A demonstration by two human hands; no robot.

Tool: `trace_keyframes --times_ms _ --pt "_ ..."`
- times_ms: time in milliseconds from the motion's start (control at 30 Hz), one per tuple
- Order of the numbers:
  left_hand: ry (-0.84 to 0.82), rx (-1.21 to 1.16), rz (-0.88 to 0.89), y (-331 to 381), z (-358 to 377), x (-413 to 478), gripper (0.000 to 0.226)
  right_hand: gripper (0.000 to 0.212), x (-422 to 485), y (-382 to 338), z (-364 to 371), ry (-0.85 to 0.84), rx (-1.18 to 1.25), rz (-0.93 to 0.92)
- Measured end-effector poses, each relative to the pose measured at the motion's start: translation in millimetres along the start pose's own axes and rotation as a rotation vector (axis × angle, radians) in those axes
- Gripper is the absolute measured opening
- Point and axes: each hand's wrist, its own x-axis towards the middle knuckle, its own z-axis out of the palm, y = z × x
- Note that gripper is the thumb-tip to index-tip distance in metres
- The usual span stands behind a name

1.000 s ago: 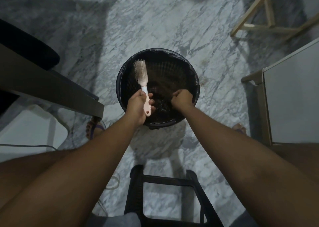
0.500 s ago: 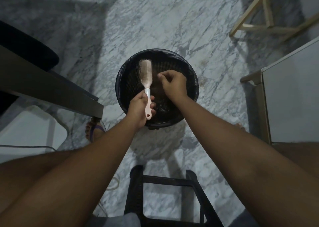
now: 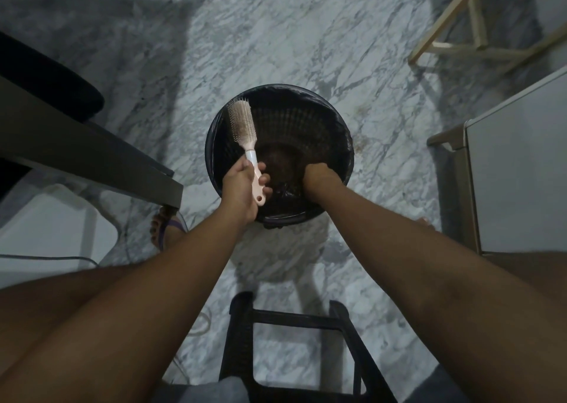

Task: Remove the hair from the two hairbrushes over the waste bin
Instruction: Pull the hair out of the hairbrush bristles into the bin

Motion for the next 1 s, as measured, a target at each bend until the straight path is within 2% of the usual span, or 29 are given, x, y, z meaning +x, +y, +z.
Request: trace_keyframes --times_ms 67,133,200,267,333,400,467,567,667,767,900,1000 --pt "-0.013 0.046 -0.001 -0.7 -1.5 -2.4 0.029 0.032 1.0 -3.7 -4.4 -0.024 -0.013 0.008" --pt "-0.037 0.094 0.005 -0.8 -2.2 -5.0 0.028 0.037 2.9 -8.3 -11.6 0.033 0.059 -0.023" --pt "-0.052 0.119 0.005 -0.9 -1.7 -6.4 0.028 0.052 5.0 -12.9 -19.5 0.12 0.281 -0.103" --pt "-0.06 0.135 0.002 -2.1 0.4 -7.1 0.028 0.063 3.2 -19.2 -28.1 0.193 0.616 -0.181" --pt "-0.072 0.15 -0.003 -3.5 3.3 -7.4 0.03 0.06 2.9 -24.9 -33.4 0.245 0.8 -0.235" --pt "-0.088 0.16 -0.013 -3.8 5.3 -7.6 0.032 0.043 5.4 -28.6 -34.4 0.28 0.834 -0.279" --pt "-0.095 0.172 -0.021 -3.4 5.9 -6.5 0.037 0.023 8.6 -28.1 -32.6 0.35 0.811 -0.27" --pt "-0.107 0.177 -0.023 -3.3 4.4 -4.0 0.04 0.013 13.4 -22.9 -27.4 0.403 0.763 -0.212" --pt "-0.118 0.143 -0.034 -3.9 2.2 -2.8 0.04 0.013 16.7 -15.5 -21.5 0.408 0.639 -0.13" --pt "-0.152 0.102 -0.062 -6.6 1.4 -4.9 0.04 0.017 18.8 -7.3 -17.7 0.337 0.441 -0.082" --pt "-0.274 -0.051 -0.105 -1.5 3.7 -7.5 0.04 0.027 10.3 -2.0 -14.6 0.207 0.14 -0.043" --pt "-0.39 -0.167 -0.181 11.1 5.7 -6.2 0.031 0.029 8.4 3.4 -7.9 0.138 0.074 -0.027"
